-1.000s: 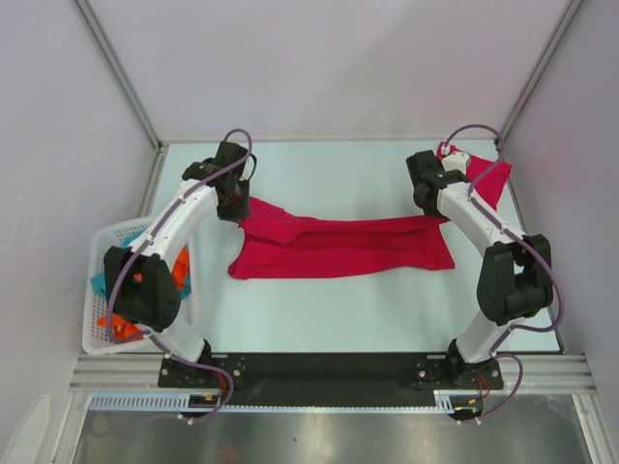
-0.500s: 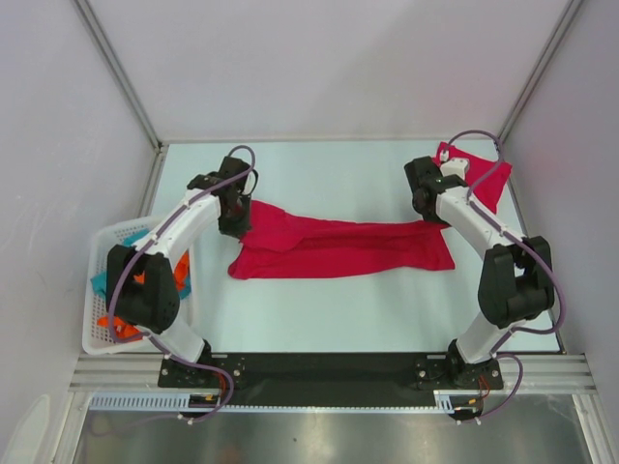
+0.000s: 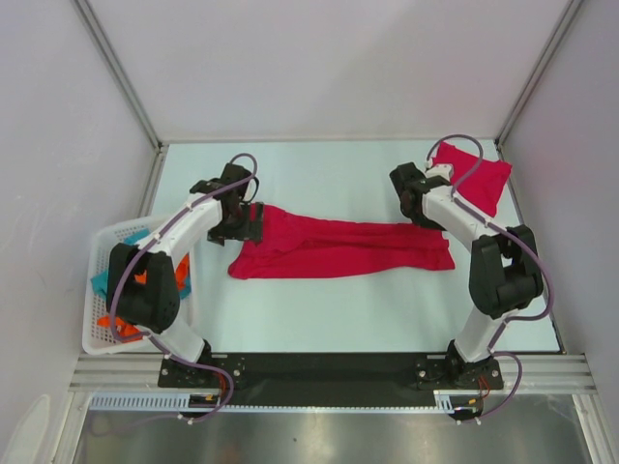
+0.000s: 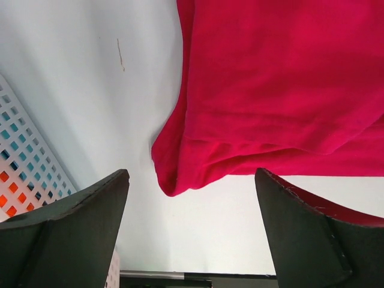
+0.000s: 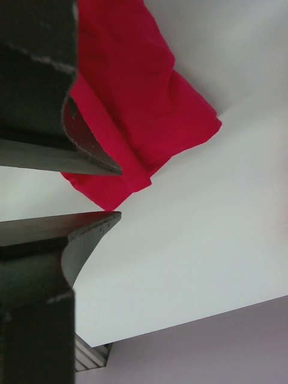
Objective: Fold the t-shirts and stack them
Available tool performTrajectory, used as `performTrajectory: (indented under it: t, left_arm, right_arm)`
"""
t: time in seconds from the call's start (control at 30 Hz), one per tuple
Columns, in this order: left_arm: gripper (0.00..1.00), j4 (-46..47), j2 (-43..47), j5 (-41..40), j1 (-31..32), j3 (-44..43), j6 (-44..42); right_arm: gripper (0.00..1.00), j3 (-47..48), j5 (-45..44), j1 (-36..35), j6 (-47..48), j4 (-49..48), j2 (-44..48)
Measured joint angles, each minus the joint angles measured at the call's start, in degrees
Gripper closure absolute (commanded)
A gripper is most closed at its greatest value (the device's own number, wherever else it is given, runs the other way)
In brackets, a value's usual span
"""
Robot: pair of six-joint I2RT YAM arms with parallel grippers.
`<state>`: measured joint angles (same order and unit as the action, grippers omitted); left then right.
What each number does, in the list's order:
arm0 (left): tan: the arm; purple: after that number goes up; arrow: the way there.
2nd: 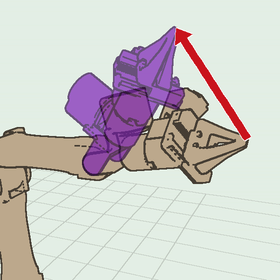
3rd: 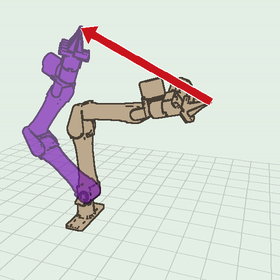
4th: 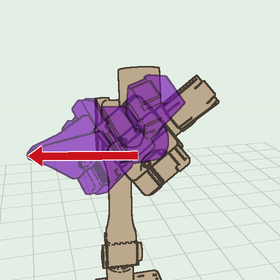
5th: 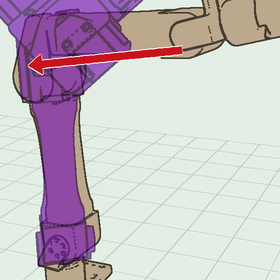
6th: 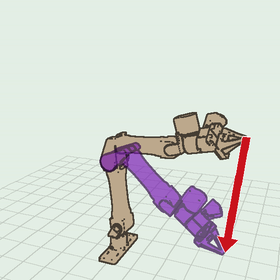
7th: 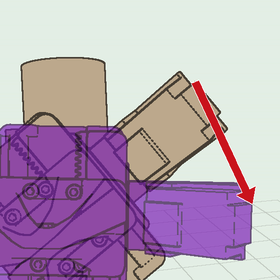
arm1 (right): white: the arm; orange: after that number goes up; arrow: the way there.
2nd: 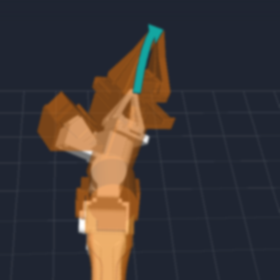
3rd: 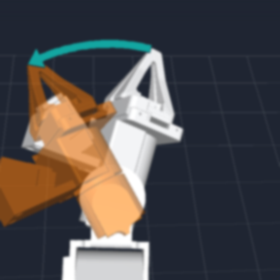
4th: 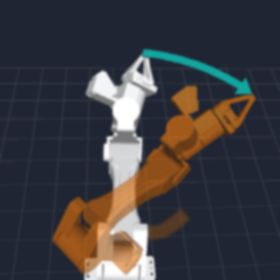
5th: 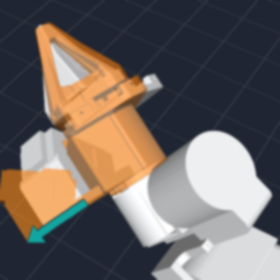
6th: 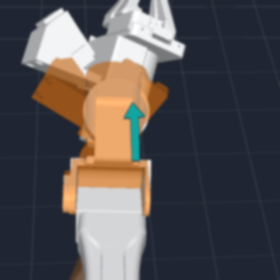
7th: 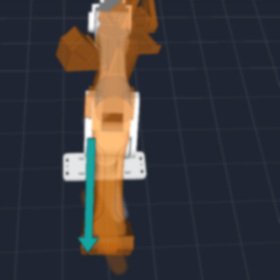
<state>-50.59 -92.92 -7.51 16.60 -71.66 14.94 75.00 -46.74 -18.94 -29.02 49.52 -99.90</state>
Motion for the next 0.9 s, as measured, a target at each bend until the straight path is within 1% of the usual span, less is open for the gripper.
performTrajectory:
  t: [0.17, 0.33, 0.43, 0.63, 0.9]
  left_arm:
    - [0.08, -0.1, 0.0, -0.3, 0.0, -0.6, 0.0]
    - [0.07, 0.3, -0.1, -0.9, 0.0, -3.0, 0.0]
    - [0.07, 1.2, -1.7, -0.9, 0.0, -4.6, 0.1]
    - [0.07, 3.1, -8.8, 0.2, 0.3, -7.0, 0.7]
    - [0.07, 3.3, -11.6, 0.8, 1.0, -9.2, 1.3]
  right_arm:
    - [0.63, 3.9, -0.5, -0.5, 0.1, 1.0, -0.6]
    - [0.62, 7.6, -1.1, -0.8, 0.2, 1.0, -2.0]
    - [0.62, 8.8, -1.2, -0.8, 0.6, 0.5, -4.0]
    - [0.63, 8.9, 0.0, -1.0, 0.8, -1.2, -9.6]
    - [0.64, 7.3, 2.3, -2.4, 0.5, -3.5, -12.6]
